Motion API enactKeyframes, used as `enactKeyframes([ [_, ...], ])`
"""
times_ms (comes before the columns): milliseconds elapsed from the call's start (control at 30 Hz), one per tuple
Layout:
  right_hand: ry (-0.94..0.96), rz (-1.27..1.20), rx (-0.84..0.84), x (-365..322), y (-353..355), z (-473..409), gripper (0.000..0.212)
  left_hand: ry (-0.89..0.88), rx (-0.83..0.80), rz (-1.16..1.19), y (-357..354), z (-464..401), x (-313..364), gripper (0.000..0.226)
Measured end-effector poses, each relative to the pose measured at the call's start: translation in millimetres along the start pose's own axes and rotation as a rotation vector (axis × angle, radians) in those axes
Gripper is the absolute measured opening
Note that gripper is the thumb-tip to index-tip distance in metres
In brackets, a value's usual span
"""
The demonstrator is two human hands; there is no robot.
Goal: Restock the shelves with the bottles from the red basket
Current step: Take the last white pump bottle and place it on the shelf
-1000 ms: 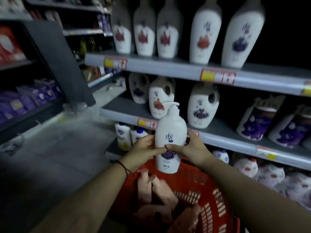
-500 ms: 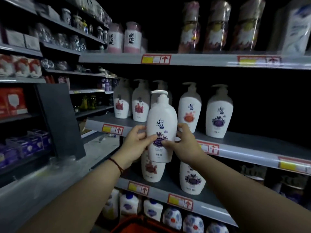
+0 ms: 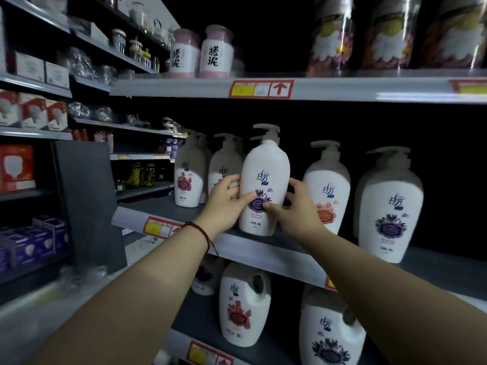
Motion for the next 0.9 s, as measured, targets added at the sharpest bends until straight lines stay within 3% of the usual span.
enactKeyframes([
  [367,-0.064,0.207,0.013,22,-19,-13,0.071,-0.019,-0.017,-0.125,-2,-20,-37,0.06],
  [500,-0.067,0.306,0.011,20,-23,-4,0.067,0.005,-0.095,-0.144,-4,-8,-34,0.074],
  [567,0.0,0.441,0.018,14,-22,8,0.063,-0.045,-0.045,-0.322,-2,7,-30,0.076],
  [700,0.165,0.878,0.008,6,-17,50,0.041,-0.111,0.135,-1.08,7,63,-16,0.05],
  [800,0.249,1.065,-0.124,11,-16,99,0.033,-0.174,-0.007,-1.336,5,119,-19,0.035],
  [900,0.256,1.117,-0.305,24,-20,158,0.033,-0.139,-0.201,-1.413,-2,181,-39,0.031],
])
Point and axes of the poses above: each hand's wrist, its own z-axis away from the middle knuckle, its own y-axis out of the back of the hand, x = y × z, the point moved 1 cm from there along -z, towards the middle knuckle, and after that the axes turned 6 degrees about -x, right-handed, at the moved point
